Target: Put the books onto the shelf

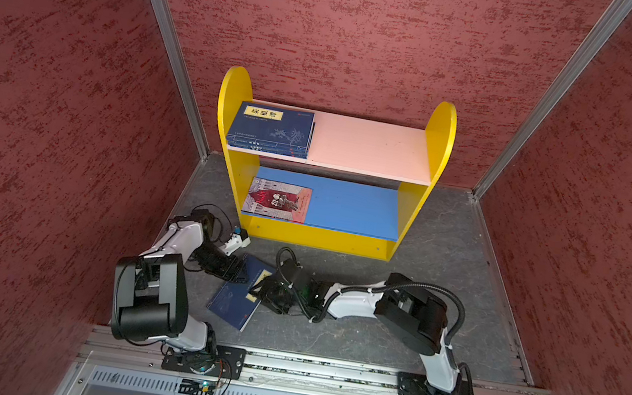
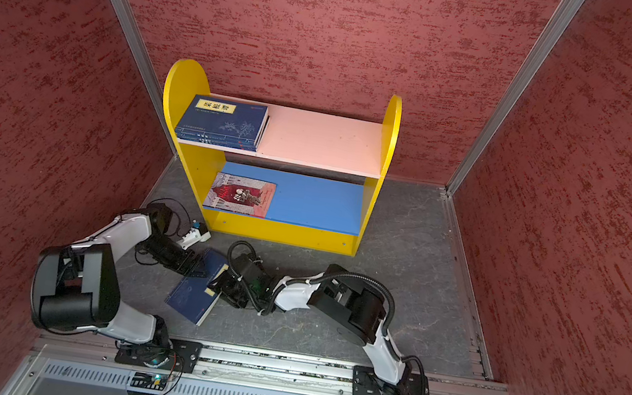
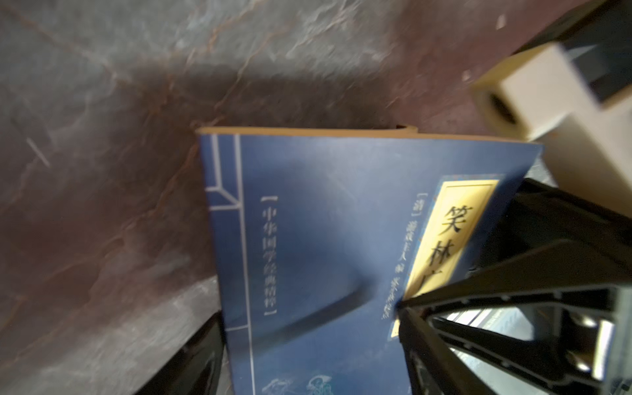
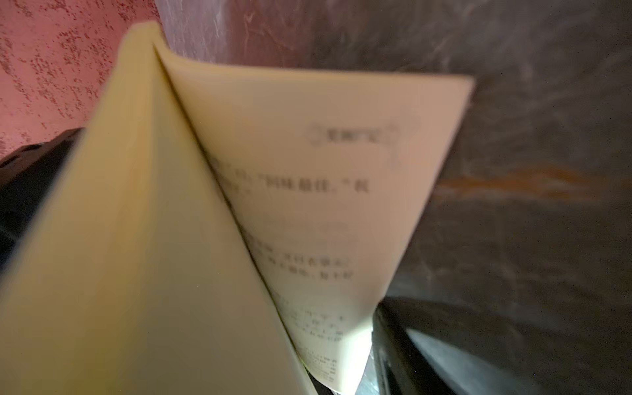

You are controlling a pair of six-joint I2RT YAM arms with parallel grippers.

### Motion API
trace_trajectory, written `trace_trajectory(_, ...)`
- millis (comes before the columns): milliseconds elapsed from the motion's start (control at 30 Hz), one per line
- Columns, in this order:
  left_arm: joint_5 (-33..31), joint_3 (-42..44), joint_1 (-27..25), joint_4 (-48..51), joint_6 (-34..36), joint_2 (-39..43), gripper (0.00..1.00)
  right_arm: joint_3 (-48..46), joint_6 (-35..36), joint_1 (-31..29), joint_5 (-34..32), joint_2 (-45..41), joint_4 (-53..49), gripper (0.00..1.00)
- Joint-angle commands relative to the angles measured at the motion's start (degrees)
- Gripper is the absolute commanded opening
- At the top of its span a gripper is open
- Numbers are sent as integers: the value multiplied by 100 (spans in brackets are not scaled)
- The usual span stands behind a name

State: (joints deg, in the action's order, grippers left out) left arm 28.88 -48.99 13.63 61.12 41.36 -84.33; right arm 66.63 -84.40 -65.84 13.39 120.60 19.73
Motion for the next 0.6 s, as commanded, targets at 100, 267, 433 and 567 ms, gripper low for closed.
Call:
trace_trajectory(100,796,-23,75,499,189,-52,69,-375,-12,122,-731,-58,-277,55)
trace_trajectory(267,745,20,175,363,129,-175,69,-412,133,166,-671,-125,-407,55)
trace_trajectory(433,321,-26,267,1,-197,-477,71,-382,213,177,-671,-128,-565,55)
trace_trajectory(567,-15,-170,376,-181,-449,-896,78,-275,273,195,-594,-96,-761,56)
